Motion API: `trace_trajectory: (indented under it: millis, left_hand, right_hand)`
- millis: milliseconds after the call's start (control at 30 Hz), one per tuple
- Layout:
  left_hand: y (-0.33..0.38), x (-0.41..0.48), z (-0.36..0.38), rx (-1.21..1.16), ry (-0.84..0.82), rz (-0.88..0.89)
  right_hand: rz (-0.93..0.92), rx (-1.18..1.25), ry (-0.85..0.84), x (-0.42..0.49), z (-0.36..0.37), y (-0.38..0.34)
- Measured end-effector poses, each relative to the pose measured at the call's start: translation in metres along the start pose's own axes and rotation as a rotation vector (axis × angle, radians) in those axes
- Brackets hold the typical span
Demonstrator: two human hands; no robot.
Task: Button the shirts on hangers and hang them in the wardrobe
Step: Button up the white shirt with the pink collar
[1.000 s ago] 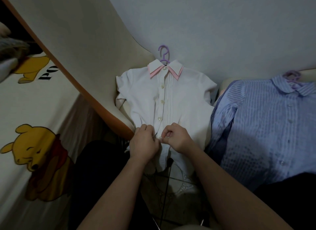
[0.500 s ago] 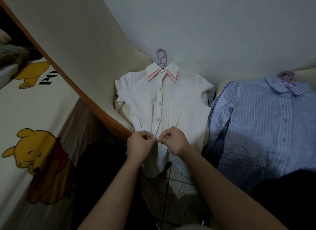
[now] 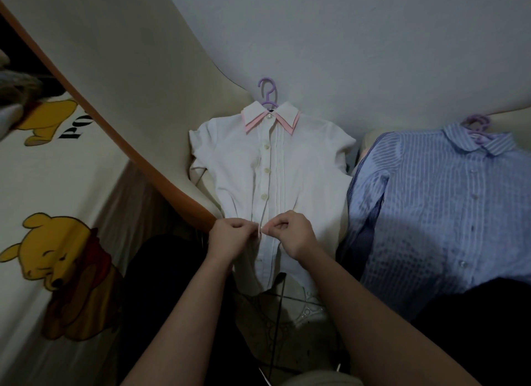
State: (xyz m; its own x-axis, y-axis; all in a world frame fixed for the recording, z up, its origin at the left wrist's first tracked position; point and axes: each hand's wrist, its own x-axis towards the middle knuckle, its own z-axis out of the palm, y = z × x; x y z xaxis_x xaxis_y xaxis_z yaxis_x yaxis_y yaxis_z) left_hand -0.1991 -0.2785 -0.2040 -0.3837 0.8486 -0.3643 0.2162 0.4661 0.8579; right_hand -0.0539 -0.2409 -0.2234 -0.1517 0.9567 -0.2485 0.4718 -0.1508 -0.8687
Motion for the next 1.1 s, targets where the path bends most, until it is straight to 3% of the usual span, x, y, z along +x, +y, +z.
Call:
trace_trajectory:
  millis: [233,400,567,733,1100]
  left_hand:
    - [0.001,-0.004,0.002,-0.072,-0.110,-0.052]
    - [-0.004,-0.002,0.003,-0.021,-0.059,0.003]
    - [-0.006,-0.001,0.005,0.023,-0.059,0.035]
    - [-0.006,0.000,0.000,0.008,-0.105,-0.009]
    - [-0.009,0.009,0.000,0.132,-0.087,0.125]
  right_hand:
    - [0.150,0.206,-0.009,-0.007,-0.004,-0.001]
    - [0.238,0.392,0.030,-0.013,0.003,-0.011]
    - [0.170,0.200,0.172,-0.017,0.010,-0.015]
    - [0.060,0.026,0.122,-0.010,0.009,-0.017]
    - [0.055,0.096,0.107,-0.013,0.010,-0.009]
